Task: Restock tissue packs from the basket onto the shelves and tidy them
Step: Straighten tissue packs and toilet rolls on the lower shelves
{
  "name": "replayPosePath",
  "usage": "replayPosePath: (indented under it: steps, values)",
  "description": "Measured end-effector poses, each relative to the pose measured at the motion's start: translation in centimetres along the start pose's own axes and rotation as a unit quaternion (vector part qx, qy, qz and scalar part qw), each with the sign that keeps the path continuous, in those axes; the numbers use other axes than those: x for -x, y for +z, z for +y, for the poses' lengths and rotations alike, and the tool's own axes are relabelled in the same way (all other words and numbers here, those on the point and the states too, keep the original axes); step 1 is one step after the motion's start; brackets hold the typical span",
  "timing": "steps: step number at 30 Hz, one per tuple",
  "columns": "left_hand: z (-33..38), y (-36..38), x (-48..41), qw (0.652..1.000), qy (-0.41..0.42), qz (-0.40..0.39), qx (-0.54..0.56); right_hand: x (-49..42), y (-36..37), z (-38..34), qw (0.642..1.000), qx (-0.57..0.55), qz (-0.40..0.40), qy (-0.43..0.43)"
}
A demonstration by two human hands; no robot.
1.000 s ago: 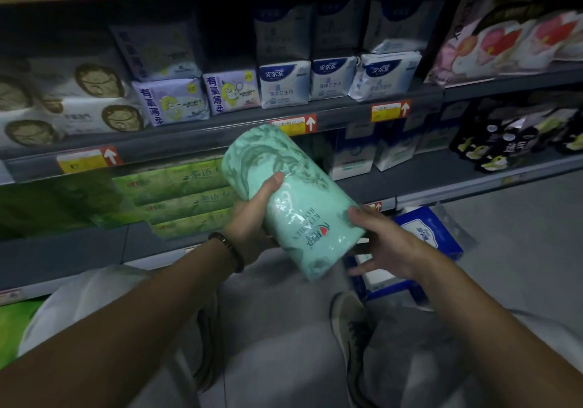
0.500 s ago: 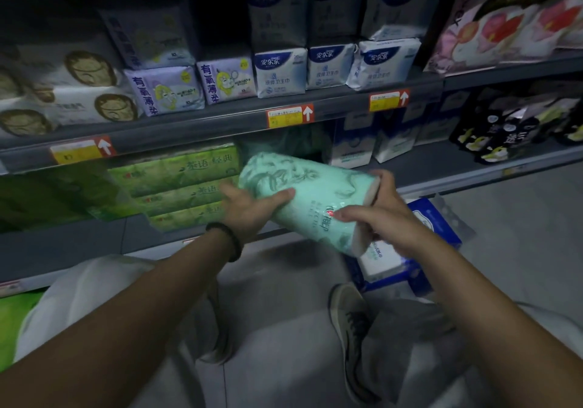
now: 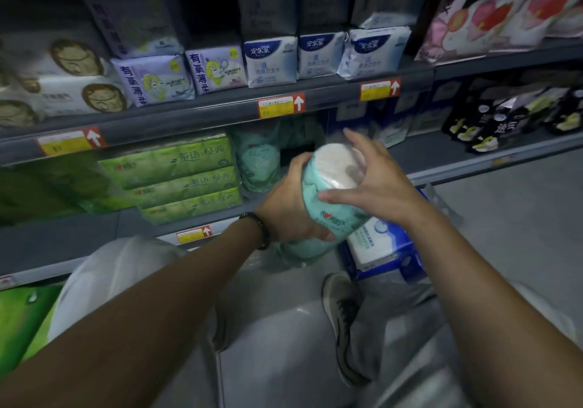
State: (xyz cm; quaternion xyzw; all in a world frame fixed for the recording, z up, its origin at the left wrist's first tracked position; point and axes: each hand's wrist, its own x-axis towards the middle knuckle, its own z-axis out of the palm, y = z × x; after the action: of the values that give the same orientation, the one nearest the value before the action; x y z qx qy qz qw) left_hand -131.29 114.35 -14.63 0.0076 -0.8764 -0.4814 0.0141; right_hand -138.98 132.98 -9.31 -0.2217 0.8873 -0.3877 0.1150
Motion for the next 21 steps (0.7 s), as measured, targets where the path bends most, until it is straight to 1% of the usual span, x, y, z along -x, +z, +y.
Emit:
replayPosePath:
  steps: [1,3,4,6,7,8,11,13,15,17,19,21]
  values:
    - [-0.3,0.2,-0.3,1.000,-0.010,0.019,0.016,0.0,-0.3,0.1,0.999,-0.029,0.013,0.016]
    - [-1.0,0.6,-0.9,0.996,-0.045,0.055,0.062,-0.2,-0.6,0.6,0.991,-0.102,0.019,0.081]
    - [-1.4,0.6,-1.2,0.991,-0.070,0.068,0.088,-0.1,-0.6,0.9,0.984,-0.130,0.004,0.121]
    - [-2.4,0.8,-2.1,0.982,-0.113,0.076,0.129,0.1,0.1,1.6,0.968,-0.137,-0.073,0.198]
    - [-2.9,0.8,-2.7,0.978,-0.127,0.080,0.148,0.1,0.6,1.8,0.960,-0.132,-0.113,0.220]
    - [-3.2,0.9,-3.3,0.973,-0.137,0.090,0.165,-0.1,1.2,2.0,0.954,-0.137,-0.136,0.232]
    - [-4.6,1.8,-5.4,0.961,-0.157,0.133,0.185,-2.4,2.4,2.8,0.933,-0.202,-0.134,0.265]
    - [-5.3,2.6,-7.1,0.958,-0.171,0.160,0.165,-4.8,2.6,3.3,0.921,-0.235,-0.137,0.280]
    - [-6.3,3.2,-9.0,0.954,-0.172,0.183,0.162,-7.4,2.9,3.9,0.922,-0.243,-0.129,0.271]
    - [-7.1,3.1,-11.1,0.956,-0.161,0.199,0.146,-10.1,3.4,4.5,0.927,-0.258,-0.098,0.255]
    - [-7.8,2.8,-13.1,0.955,-0.149,0.199,0.159,-12.7,4.2,4.8,0.932,-0.277,-0.060,0.228]
    - [-7.9,2.3,-14.9,0.949,-0.168,0.179,0.198,-15.5,5.2,5.6,0.933,-0.290,-0.031,0.209]
